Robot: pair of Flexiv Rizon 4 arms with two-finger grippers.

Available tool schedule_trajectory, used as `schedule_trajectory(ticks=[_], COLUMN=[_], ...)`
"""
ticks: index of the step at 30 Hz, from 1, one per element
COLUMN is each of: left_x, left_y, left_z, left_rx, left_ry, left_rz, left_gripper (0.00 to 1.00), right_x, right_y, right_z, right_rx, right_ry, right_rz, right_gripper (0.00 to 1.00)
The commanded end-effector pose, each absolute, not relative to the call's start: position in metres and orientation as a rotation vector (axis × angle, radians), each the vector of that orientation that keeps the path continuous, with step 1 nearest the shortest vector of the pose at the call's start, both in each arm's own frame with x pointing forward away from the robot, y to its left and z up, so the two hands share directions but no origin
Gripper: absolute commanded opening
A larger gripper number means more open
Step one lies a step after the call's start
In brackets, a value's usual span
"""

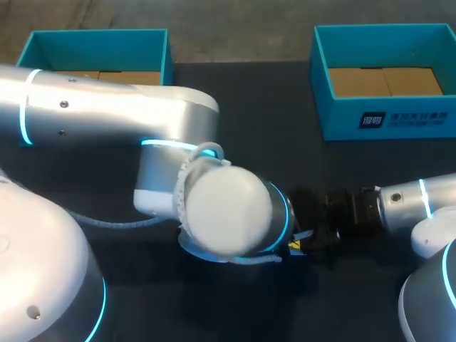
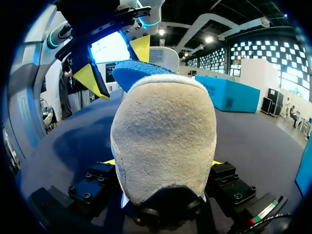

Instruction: Take the shoe out of the shoebox, open the shoe tongue, remove and reinsert the insole, then place the shoe into the shoebox

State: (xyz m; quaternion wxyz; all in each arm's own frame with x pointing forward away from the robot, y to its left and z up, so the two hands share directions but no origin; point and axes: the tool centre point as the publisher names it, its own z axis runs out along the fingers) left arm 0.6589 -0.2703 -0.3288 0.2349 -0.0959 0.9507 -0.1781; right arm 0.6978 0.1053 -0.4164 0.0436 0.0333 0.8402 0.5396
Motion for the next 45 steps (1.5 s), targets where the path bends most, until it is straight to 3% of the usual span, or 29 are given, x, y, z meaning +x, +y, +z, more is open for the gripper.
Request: schedule_trajectory(ticks=[1, 24, 32, 33, 45], left_x=[0.658, 0.674, 0.681, 0.681, 0.685], left_y=[-0.280, -0.278, -0.272, -0.272, -0.272], left_z=[-0.334, -0.345, -0.345, -0.345, -0.325], left_rx=[-0.295, -0.382, -0.407, -0.410, -0.415], left_ry=[2.522, 2.398, 2.394, 2.393, 2.419], left_rz=[-0.452, -0.429, -0.436, -0.437, -0.499], left_gripper=[0.42, 0.35, 0.15, 0.00, 0.00], right_x=[0.695, 0.695, 0.695, 0.695, 0.695], right_y=[0.105, 0.105, 0.105, 0.105, 0.105], right_z=[-0.416, -0.416, -0.416, -0.416, -0.416], right_rx=[0.103, 0.103, 0.103, 0.103, 0.103], right_ry=[2.569, 2.569, 2.569, 2.569, 2.569], right_rz=[1.644, 1.644, 1.644, 1.644, 1.644], right_gripper=[0.00, 0.00, 0.00, 0.00, 0.00])
